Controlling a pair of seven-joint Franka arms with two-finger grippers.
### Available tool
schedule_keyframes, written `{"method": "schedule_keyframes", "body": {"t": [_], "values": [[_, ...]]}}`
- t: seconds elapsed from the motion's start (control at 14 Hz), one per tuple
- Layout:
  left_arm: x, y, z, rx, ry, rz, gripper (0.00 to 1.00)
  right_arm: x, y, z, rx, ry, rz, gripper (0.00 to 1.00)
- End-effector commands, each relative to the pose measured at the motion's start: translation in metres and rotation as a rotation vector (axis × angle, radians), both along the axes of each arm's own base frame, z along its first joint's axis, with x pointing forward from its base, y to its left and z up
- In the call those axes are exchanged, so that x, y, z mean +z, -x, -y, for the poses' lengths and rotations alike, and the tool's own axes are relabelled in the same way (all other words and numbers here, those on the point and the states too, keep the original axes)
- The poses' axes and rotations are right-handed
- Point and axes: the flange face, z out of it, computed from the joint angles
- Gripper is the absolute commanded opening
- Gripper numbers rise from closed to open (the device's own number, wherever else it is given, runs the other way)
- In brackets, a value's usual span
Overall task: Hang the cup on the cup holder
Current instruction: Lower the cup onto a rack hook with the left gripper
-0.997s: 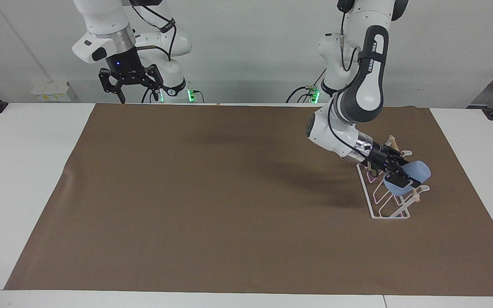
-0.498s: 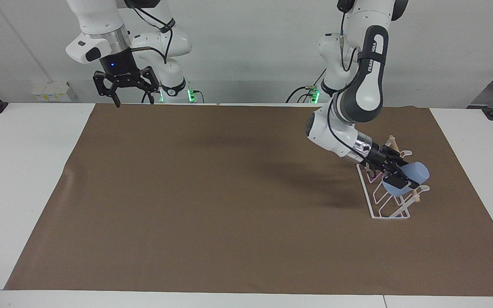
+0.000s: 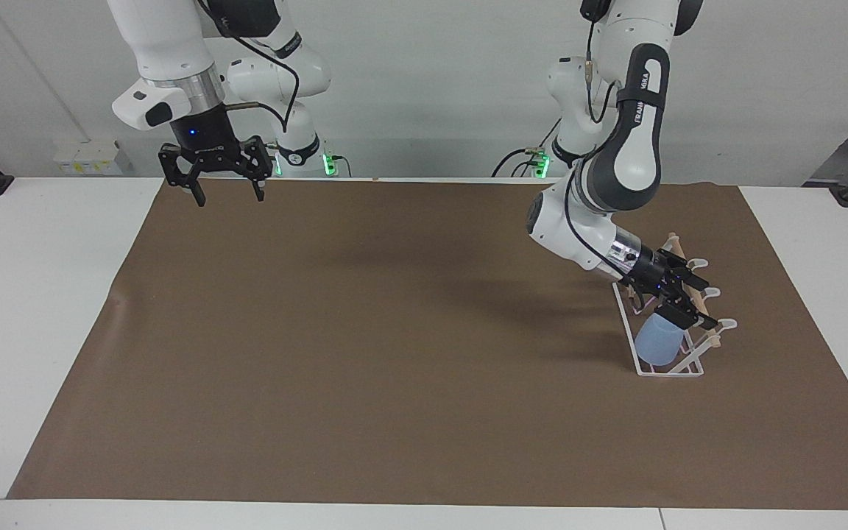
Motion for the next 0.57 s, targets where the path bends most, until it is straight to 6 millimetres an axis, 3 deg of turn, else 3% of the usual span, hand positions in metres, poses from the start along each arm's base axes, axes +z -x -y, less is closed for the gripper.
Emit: {"method": "schedule_keyframes", "body": {"t": [0.0, 0.14, 0.5], "values": [[0.023, -0.003, -0.013, -0.053, 0.031, -0.005, 1.00, -0.006, -0.014, 0.005, 0.016, 0.028, 0.027, 1.00], [0.038, -0.004, -0.023, -0.042, 0.091, -0.005, 1.00, -0.012, -0.025, 0.003, 0.016, 0.032, 0.035, 1.00], [0.071, 0.005, -0.036, 0.193, 0.317, -0.001, 1.00, -0.024, -0.049, 0.005, 0.004, 0.032, 0.075, 1.00]]}}
